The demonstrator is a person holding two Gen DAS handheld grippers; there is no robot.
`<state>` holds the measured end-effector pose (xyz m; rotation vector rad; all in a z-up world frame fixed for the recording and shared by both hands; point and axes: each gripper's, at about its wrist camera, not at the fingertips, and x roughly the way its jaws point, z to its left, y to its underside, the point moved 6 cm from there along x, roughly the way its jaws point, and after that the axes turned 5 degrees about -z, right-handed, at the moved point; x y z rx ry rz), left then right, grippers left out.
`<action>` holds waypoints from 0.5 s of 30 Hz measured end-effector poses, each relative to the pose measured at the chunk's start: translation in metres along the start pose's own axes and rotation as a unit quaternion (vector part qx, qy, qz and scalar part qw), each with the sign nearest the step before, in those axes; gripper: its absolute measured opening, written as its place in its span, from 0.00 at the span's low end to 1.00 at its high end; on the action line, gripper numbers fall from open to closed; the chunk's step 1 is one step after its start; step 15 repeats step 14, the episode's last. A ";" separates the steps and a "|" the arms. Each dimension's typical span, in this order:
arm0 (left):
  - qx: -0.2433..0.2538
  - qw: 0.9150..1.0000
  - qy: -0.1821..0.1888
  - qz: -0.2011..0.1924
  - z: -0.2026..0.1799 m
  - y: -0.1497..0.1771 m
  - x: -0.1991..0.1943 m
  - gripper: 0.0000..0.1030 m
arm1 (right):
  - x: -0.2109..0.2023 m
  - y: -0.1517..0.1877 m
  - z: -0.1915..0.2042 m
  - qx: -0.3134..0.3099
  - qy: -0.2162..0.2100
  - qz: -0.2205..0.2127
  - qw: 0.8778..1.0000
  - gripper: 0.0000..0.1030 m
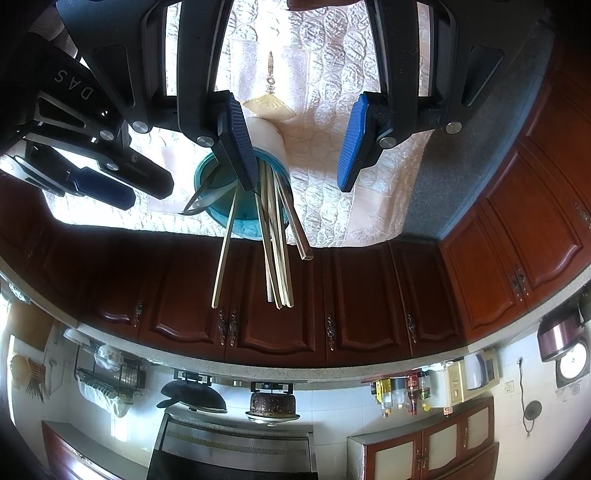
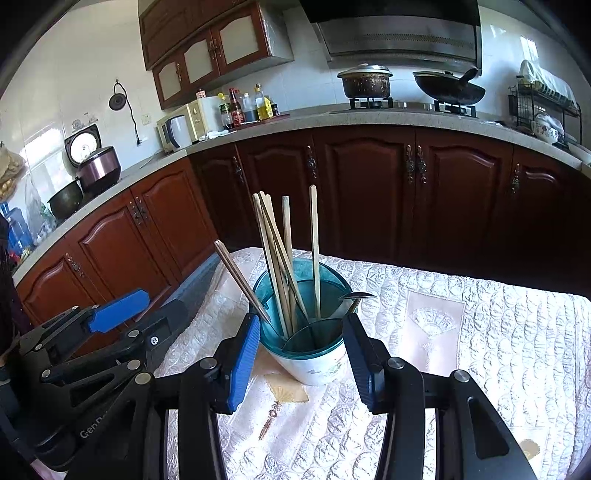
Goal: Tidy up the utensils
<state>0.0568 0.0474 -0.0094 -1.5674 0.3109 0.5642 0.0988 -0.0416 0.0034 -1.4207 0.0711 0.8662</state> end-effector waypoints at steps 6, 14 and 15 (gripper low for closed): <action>-0.003 1.000 0.003 0.002 0.000 0.002 0.001 0.43 | -0.001 0.001 -0.002 0.001 0.002 -0.001 1.000 0.44; -0.001 1.000 0.008 -0.003 -0.002 0.002 0.002 0.43 | 0.001 0.008 -0.013 0.009 0.004 0.005 1.000 0.44; -0.001 1.000 0.008 -0.003 -0.002 0.002 0.002 0.43 | 0.001 0.008 -0.013 0.009 0.004 0.005 1.000 0.44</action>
